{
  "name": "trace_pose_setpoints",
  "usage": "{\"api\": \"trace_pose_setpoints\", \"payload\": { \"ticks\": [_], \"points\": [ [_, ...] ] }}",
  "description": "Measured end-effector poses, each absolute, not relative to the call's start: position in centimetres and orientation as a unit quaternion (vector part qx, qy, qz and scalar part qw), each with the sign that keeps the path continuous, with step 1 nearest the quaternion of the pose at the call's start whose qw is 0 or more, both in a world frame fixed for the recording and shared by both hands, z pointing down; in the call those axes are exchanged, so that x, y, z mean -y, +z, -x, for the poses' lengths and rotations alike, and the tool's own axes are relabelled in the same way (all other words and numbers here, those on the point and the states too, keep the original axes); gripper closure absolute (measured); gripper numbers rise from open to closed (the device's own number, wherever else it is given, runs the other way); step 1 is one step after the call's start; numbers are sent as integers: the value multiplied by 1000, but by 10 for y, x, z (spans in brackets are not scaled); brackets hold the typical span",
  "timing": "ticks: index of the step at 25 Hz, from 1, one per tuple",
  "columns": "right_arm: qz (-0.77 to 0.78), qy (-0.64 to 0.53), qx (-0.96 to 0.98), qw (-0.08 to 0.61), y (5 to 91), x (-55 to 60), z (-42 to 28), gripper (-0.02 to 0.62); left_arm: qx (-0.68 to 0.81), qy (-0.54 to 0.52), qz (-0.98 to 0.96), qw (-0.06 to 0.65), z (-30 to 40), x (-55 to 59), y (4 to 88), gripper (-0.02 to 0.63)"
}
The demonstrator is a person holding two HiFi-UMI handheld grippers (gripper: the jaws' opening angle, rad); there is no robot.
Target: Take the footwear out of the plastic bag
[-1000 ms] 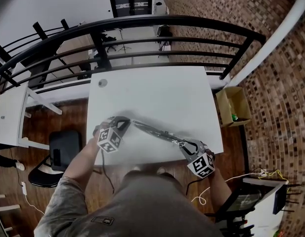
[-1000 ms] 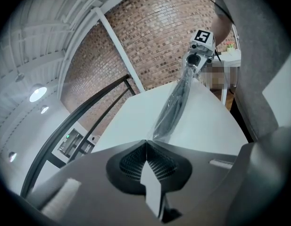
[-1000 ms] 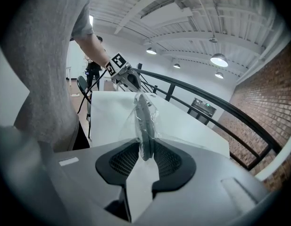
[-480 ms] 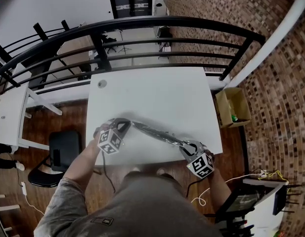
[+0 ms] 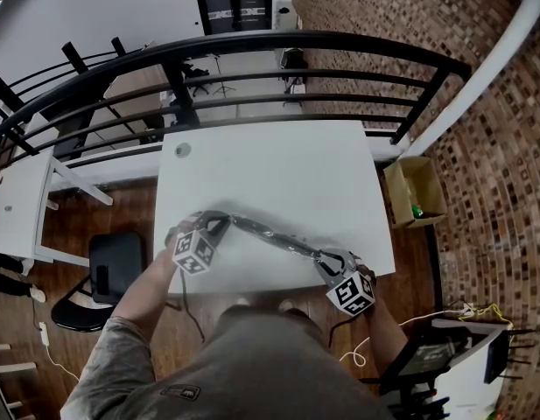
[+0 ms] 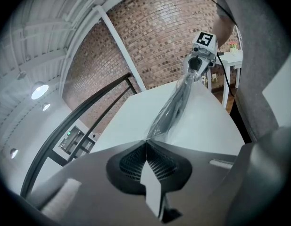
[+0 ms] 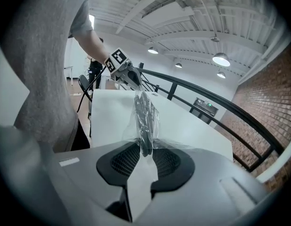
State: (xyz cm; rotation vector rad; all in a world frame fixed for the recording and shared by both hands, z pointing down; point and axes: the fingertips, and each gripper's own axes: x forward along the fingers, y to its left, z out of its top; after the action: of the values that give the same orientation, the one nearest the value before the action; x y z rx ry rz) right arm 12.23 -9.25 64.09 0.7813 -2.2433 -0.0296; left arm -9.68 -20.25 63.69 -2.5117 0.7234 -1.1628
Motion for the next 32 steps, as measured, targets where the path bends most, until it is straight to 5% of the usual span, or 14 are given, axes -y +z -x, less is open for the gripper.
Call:
{"api": "trace_pose_setpoints", "payload": {
  "ticks": [10, 17, 24, 32],
  "points": [
    [-293, -19, 877, 380, 638, 87, -130, 503, -248, -408, 867, 143, 102, 202, 635, 604],
    [-305, -6, 880, 365, 630, 88, -123, 407, -251, -407, 868, 137, 99, 200, 638, 604],
    [-307, -1, 873, 379, 637, 88, -119, 434, -251, -407, 867, 138, 98, 203, 637, 604],
    [-379, 51, 843, 378, 649, 95, -145, 290, -254, -405, 868, 136, 97, 203, 637, 604]
  ]
}}
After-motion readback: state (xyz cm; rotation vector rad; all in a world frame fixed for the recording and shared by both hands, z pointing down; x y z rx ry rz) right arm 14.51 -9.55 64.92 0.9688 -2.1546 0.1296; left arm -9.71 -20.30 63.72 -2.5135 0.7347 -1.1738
